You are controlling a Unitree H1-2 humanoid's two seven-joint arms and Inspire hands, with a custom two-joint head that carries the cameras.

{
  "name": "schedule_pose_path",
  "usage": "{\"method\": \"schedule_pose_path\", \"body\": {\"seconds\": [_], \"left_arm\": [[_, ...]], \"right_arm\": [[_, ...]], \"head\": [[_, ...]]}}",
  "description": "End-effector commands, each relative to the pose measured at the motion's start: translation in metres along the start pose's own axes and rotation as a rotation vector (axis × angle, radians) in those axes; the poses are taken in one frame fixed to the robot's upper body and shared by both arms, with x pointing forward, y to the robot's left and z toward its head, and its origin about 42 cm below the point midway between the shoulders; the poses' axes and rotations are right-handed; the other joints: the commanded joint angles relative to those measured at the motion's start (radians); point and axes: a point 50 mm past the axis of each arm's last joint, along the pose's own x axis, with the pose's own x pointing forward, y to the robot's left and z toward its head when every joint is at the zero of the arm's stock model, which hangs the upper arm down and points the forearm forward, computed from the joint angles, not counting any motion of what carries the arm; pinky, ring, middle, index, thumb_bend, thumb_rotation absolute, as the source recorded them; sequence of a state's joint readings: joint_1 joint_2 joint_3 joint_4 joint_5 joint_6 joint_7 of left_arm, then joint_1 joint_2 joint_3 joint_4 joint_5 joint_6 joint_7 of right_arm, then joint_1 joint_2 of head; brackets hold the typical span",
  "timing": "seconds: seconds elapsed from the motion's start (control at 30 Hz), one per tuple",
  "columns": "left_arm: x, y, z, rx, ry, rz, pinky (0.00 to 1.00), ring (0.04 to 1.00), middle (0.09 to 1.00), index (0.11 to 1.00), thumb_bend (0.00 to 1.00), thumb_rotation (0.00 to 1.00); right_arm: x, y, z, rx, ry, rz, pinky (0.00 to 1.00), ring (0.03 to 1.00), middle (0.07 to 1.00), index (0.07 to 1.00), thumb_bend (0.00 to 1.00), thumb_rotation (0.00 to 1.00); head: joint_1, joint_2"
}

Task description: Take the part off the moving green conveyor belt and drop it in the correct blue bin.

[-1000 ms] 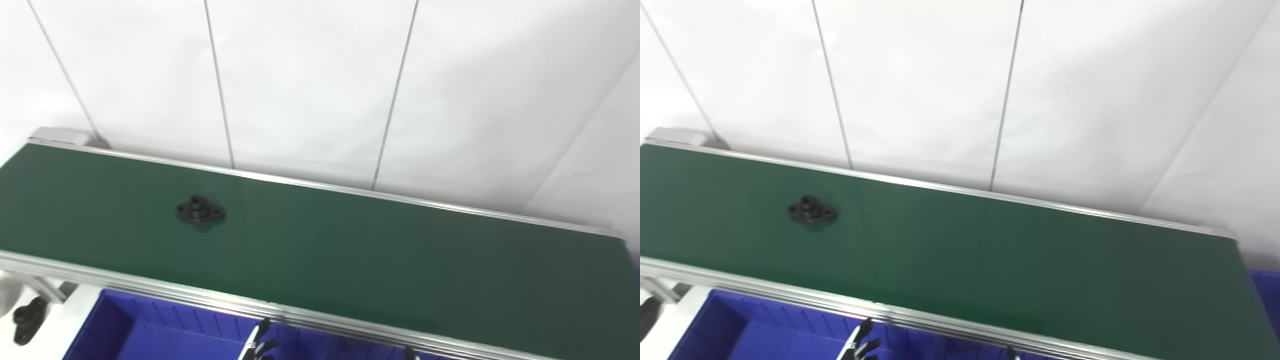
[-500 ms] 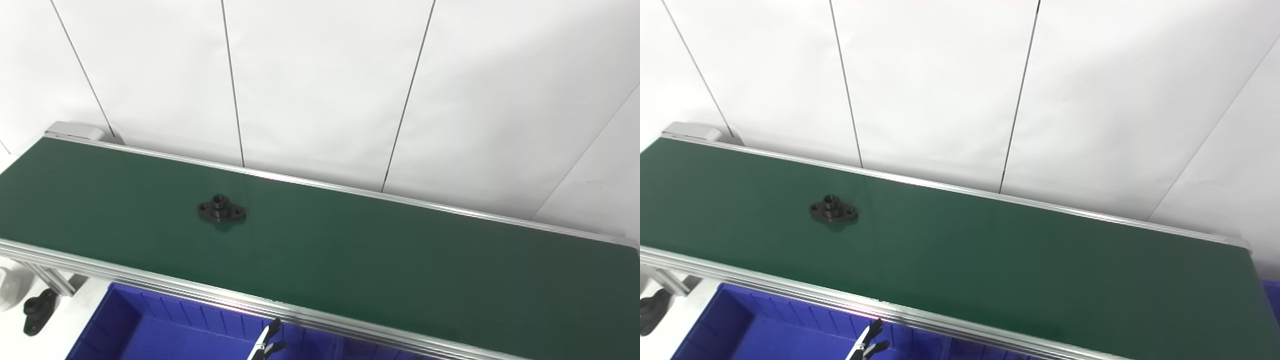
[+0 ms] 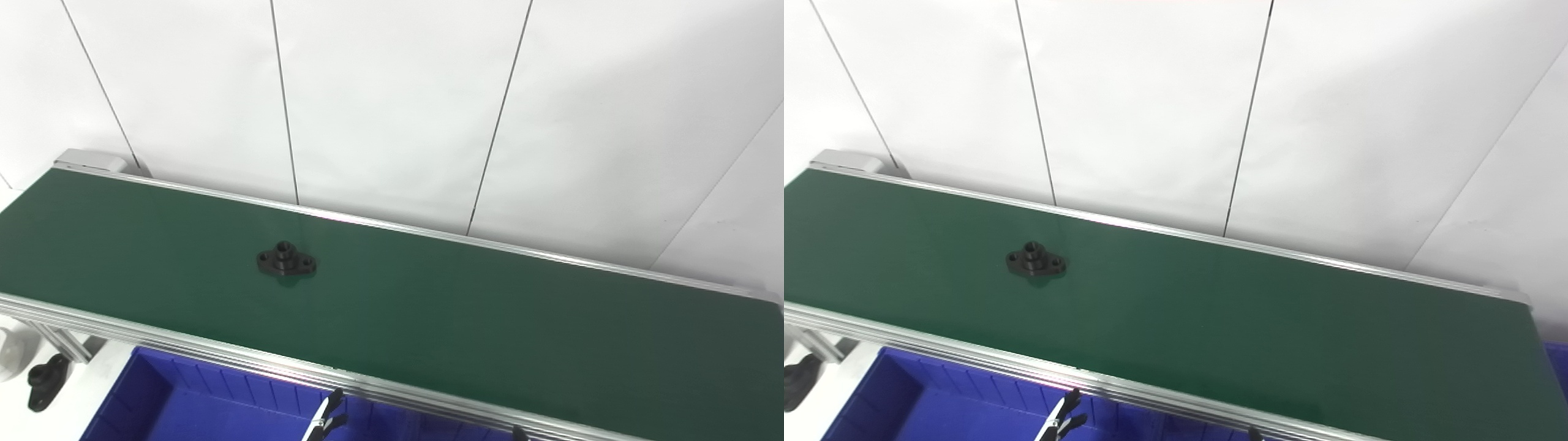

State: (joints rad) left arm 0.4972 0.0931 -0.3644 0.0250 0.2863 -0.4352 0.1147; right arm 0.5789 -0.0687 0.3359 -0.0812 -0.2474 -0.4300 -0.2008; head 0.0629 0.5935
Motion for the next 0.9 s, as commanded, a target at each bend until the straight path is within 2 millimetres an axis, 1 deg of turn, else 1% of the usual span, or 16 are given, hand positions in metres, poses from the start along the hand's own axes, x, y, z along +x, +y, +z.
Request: {"method": "schedule_pose_path", "body": {"seconds": [0.0, 0.07, 0.17, 0.2, 0.23, 0.27, 0.3, 0.33, 0.4, 0.5, 0.53, 0.63, 0.67, 0.7, 0.8, 0.87], "left_arm": [[0.006, 0.002, 0.009, -0.013, -0.053, 0.000, 0.77, 0.920, 0.999, 1.000, 0.89, 0.94], [0.008, 0.003, 0.011, -0.018, -0.057, 0.000, 0.77, 0.919, 1.000, 1.000, 0.89, 0.94], [0.010, 0.004, 0.015, -0.005, -0.054, -0.006, 0.77, 0.910, 0.999, 1.000, 0.87, 0.93], [0.011, 0.004, 0.015, -0.003, -0.051, -0.009, 0.77, 0.909, 0.999, 1.000, 0.88, 0.93], [0.011, 0.004, 0.016, -0.003, -0.049, -0.010, 0.77, 0.909, 1.000, 1.000, 0.88, 0.92], [0.012, 0.004, 0.015, -0.014, -0.049, -0.008, 0.77, 0.909, 1.000, 1.000, 0.89, 0.91], [0.013, 0.004, 0.015, -0.022, -0.050, -0.008, 0.77, 0.909, 1.000, 1.000, 0.89, 0.90], [0.013, 0.004, 0.014, -0.023, -0.050, -0.010, 0.78, 0.911, 1.000, 1.000, 0.90, 0.88], [0.014, 0.005, 0.014, -0.022, -0.045, -0.015, 0.78, 0.912, 1.000, 1.000, 0.90, 0.86], [0.015, 0.006, 0.014, -0.013, -0.042, -0.022, 0.77, 0.914, 1.000, 1.000, 0.91, 0.85], [0.016, 0.007, 0.014, -0.012, -0.043, -0.023, 0.77, 0.913, 1.000, 1.000, 0.91, 0.84], [0.014, 0.010, 0.016, 0.006, -0.022, -0.060, 0.79, 0.926, 1.000, 1.000, 0.92, 0.85], [0.014, 0.010, 0.016, 0.001, -0.023, -0.058, 0.79, 0.929, 1.000, 1.000, 0.92, 0.84], [0.014, 0.010, 0.016, -0.002, -0.024, -0.057, 0.79, 0.926, 1.000, 1.000, 0.92, 0.82], [0.015, 0.011, 0.017, 0.006, -0.023, -0.065, 0.80, 0.930, 1.000, 1.000, 0.92, 0.82], [0.014, 0.011, 0.016, 0.013, -0.025, -0.068, 0.79, 0.929, 1.000, 1.000, 0.91, 0.82]], "right_arm": [[0.002, -0.002, 0.018, 0.007, -0.093, 0.005, 1.00, 0.992, 1.000, 1.000, 0.86, 0.97], [0.007, -0.003, 0.031, -0.001, -0.136, 0.006, 1.00, 0.993, 1.000, 1.000, 0.88, 0.94], [0.018, -0.005, 0.051, -0.041, -0.197, 0.005, 1.00, 0.978, 0.993, 1.000, 0.89, 0.89], [0.023, -0.006, 0.057, -0.051, -0.213, 0.002, 1.00, 0.967, 0.987, 1.000, 0.91, 0.85], [0.026, -0.006, 0.061, -0.058, -0.222, 0.000, 0.96, 0.947, 0.976, 1.000, 0.94, 0.80], [0.035, -0.007, 0.070, -0.089, -0.257, -0.003, 0.90, 0.917, 0.959, 1.000, 0.95, 0.76], [0.044, -0.007, 0.079, -0.118, -0.290, -0.006, 0.88, 0.907, 0.954, 1.000, 0.96, 0.75], [0.054, -0.008, 0.088, -0.147, -0.326, -0.009, 0.83, 0.882, 0.940, 1.000, 0.96, 0.74], [0.073, -0.010, 0.101, -0.186, -0.373, -0.016, 0.78, 0.872, 0.937, 1.000, 0.95, 0.76], [0.100, -0.014, 0.117, -0.258, -0.417, -0.028, 0.78, 0.878, 0.935, 1.000, 0.94, 0.85], [0.105, -0.016, 0.120, -0.273, -0.426, -0.030, 0.78, 0.875, 0.933, 1.000, 0.93, 0.86], [0.135, -0.024, 0.133, -0.309, -0.449, -0.021, 0.79, 0.889, 0.939, 1.000, 0.92, 0.83], [0.146, -0.027, 0.137, -0.337, -0.457, -0.018, 0.80, 0.893, 0.941, 0.994, 0.92, 0.81], [0.156, -0.028, 0.141, -0.373, -0.459, -0.015, 0.80, 0.890, 0.922, 0.925, 0.92, 0.80], [0.178, -0.028, 0.148, -0.419, -0.447, 0.005, 0.81, 0.893, 0.913, 0.883, 0.93, 0.78], [0.197, -0.024, 0.154, -0.474, -0.450, 0.030, 0.76, 0.871, 0.903, 0.852, 0.95, 0.74]], "head": [[0.004, 0.004], [0.009, 0.019], [0.010, 0.025], [0.009, 0.027], [0.009, 0.027], [0.007, 0.026], [0.005, 0.026], [0.003, 0.026], [-0.001, 0.024], [-0.007, 0.023], [-0.007, 0.023], [-0.015, 0.025], [-0.015, 0.025], [-0.017, 0.024], [-0.017, 0.025], [-0.019, 0.027]]}}
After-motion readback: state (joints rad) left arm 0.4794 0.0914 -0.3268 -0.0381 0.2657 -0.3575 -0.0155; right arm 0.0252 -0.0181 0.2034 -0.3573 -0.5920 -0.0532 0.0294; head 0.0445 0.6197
